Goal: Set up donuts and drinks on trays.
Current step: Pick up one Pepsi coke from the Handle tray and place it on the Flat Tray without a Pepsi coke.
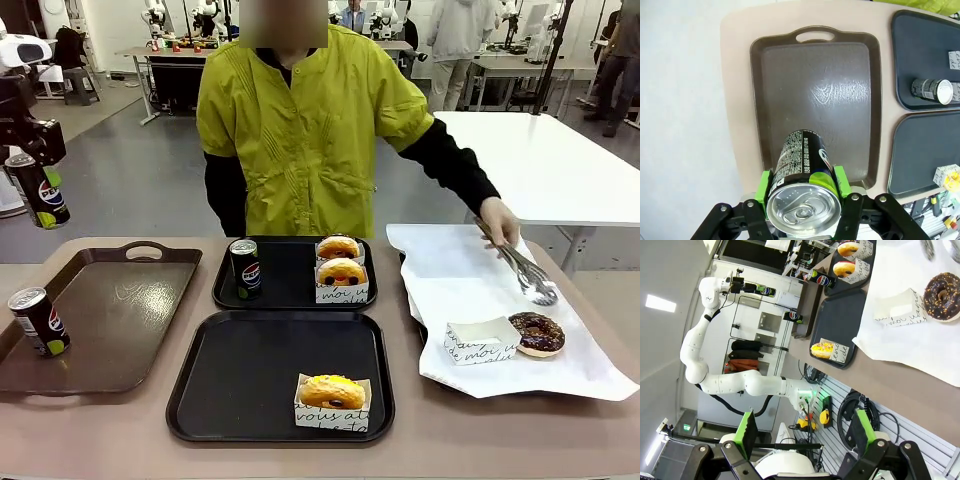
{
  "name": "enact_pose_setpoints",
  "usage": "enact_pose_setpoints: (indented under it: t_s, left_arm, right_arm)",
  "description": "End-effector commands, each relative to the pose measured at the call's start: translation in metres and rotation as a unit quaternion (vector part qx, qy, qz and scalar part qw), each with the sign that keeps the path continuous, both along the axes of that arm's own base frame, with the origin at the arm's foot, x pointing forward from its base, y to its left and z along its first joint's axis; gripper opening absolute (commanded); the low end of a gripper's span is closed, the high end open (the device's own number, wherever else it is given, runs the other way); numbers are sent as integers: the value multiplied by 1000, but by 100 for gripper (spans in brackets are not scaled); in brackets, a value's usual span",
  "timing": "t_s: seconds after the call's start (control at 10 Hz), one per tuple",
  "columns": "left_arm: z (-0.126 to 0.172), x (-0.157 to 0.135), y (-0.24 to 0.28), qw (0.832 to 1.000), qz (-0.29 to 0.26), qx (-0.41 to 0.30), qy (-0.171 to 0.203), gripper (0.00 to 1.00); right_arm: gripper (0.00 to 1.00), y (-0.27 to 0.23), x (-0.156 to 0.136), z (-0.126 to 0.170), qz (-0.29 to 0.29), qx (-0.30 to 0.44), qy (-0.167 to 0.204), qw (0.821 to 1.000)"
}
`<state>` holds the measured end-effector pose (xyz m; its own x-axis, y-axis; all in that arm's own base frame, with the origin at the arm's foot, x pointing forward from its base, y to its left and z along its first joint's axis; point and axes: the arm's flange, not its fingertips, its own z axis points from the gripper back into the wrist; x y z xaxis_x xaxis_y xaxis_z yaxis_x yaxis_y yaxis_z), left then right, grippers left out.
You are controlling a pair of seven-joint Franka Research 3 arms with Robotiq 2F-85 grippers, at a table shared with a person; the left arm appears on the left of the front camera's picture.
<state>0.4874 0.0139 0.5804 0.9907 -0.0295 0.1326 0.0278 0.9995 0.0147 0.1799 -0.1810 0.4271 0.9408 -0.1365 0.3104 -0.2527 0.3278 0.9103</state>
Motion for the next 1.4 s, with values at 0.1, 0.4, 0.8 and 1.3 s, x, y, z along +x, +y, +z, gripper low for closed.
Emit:
enact_pose_setpoints:
  t_s: [0.1,0.4,0.8,1.3]
  left_arm:
    - [0,-1,-16,1000,-22,15,-12,59]
    - [-5,-40,-95,995,-98,-17,-4,59]
    - [-51,-96,-199,975,-220,-4,15,59]
    - [-63,-92,-202,960,-273,10,58,59]
  right_arm:
    - [100,0,-1,1,1,5,-9,1000]
    - [100,0,-1,1,1,5,-9,1000]
    - [100,0,-1,1,1,5,-9,1000]
    - [100,0,-1,1,1,5,-9,1000]
